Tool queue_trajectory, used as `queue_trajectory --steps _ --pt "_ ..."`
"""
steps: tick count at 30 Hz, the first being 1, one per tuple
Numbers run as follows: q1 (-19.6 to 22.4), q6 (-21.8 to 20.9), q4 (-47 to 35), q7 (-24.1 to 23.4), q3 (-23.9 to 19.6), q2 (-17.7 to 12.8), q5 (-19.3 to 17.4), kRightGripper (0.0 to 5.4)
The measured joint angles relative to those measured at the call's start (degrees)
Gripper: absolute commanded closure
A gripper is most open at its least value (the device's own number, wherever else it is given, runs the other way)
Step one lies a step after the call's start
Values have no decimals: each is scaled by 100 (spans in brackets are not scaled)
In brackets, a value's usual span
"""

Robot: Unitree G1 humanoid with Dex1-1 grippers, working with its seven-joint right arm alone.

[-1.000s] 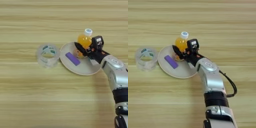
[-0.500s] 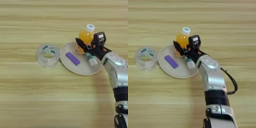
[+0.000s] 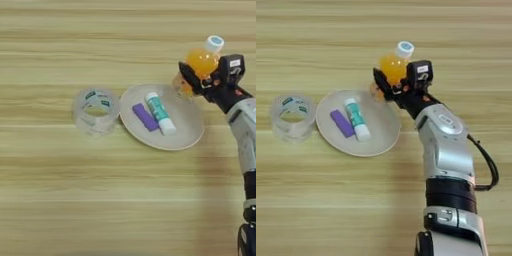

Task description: Move the objects on the table

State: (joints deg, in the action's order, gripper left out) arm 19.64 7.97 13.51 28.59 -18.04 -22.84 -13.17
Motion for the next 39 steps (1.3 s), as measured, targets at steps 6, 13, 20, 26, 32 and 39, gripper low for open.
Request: queue_trajectory --steps 6,13,20,26,32,39 --pt "-1 -62 3 -202 -316 -204 1 200" --pt "-2 -242 216 -453 -542 -355 88 200" --pt "-59 -367 703 -708 -589 -436 284 200" --pt "-74 -541 1260 -906 -585 -573 524 200" --pt "55 -965 2133 -947 -375 -605 735 200" --pt "251 -1262 2508 -944 -192 -610 743 200"
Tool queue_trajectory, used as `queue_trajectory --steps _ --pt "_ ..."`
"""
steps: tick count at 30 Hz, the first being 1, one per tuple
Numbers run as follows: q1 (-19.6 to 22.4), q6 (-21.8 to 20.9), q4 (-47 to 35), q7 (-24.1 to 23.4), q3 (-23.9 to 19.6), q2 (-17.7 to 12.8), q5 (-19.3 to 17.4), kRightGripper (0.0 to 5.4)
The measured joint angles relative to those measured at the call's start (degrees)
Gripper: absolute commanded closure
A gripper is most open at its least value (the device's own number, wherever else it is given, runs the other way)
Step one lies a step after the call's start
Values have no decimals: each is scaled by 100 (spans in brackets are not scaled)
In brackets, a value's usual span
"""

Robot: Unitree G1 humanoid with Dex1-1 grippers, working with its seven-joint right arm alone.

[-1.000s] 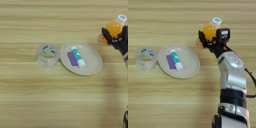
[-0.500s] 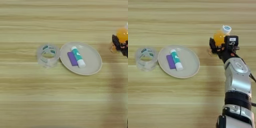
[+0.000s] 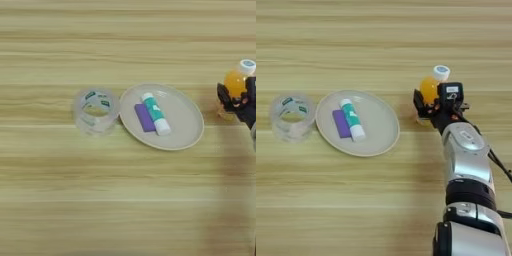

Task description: Move the objects on the table

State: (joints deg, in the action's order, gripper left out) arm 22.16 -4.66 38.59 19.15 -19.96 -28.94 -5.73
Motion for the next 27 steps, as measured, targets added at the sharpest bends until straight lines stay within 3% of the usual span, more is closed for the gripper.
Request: queue_trajectory --steps 5,6,18,27 --pt "7 -113 62 -6 48 -2 -1 200" --pt "7 -115 64 -7 54 -2 -1 164" --pt "-23 -117 -341 -188 186 55 -2 5" --pt "-102 -42 -686 -275 201 74 -11 3"
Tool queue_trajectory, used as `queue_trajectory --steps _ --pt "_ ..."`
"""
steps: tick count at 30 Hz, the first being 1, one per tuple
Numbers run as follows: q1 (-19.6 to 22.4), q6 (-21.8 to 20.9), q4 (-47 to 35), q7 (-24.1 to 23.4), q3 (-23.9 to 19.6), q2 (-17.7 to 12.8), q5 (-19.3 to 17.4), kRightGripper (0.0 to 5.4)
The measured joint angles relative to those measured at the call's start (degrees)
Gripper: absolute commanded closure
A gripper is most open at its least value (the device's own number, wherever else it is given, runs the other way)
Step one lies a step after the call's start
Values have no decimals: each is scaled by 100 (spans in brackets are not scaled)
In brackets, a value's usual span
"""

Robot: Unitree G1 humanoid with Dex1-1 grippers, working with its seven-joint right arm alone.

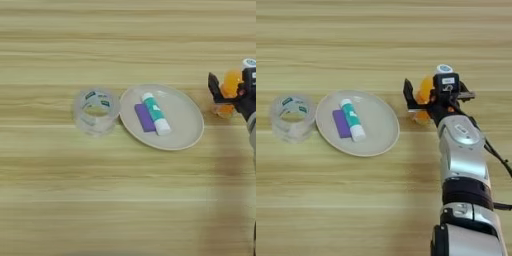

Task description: Move the objects on the table

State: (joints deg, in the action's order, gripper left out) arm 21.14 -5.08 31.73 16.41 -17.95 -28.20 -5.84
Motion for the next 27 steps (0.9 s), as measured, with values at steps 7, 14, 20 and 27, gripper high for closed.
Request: queue_trajectory --steps 7,14,20,27 --pt "-10 63 -42 -21 -7 0 -1 3" --pt "-10 84 -58 -108 -34 0 -11 3" --pt "-7 86 15 -229 -92 0 -23 3" --pt "24 100 127 -335 -201 -1 -46 3"
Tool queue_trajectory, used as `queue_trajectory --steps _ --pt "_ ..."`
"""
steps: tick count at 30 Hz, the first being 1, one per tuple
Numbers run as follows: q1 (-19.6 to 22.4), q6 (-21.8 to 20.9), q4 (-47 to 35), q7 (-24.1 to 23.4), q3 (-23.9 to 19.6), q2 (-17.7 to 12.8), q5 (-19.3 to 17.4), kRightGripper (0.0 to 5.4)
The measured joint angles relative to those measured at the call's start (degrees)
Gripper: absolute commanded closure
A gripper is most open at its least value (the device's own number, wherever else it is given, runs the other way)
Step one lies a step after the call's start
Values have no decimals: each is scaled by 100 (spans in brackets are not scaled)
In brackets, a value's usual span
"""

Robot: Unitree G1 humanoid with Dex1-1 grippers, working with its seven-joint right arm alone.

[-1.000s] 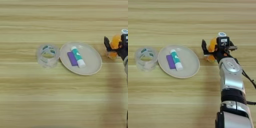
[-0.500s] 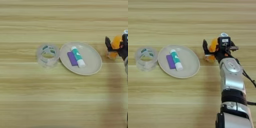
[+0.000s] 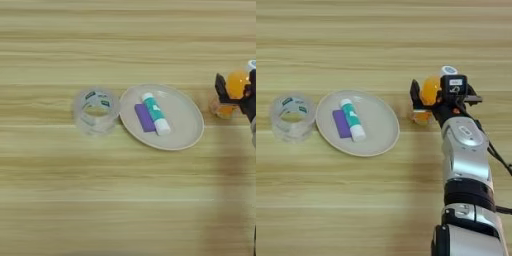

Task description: Move the objects on the table

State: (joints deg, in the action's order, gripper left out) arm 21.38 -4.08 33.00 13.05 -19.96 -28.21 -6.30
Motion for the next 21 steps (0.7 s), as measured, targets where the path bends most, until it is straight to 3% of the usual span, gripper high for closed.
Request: queue_trajectory --steps 11,21 --pt "15 84 63 -30 -80 -1 -85 3" --pt "-23 88 -610 -17 -175 -3 -219 3"
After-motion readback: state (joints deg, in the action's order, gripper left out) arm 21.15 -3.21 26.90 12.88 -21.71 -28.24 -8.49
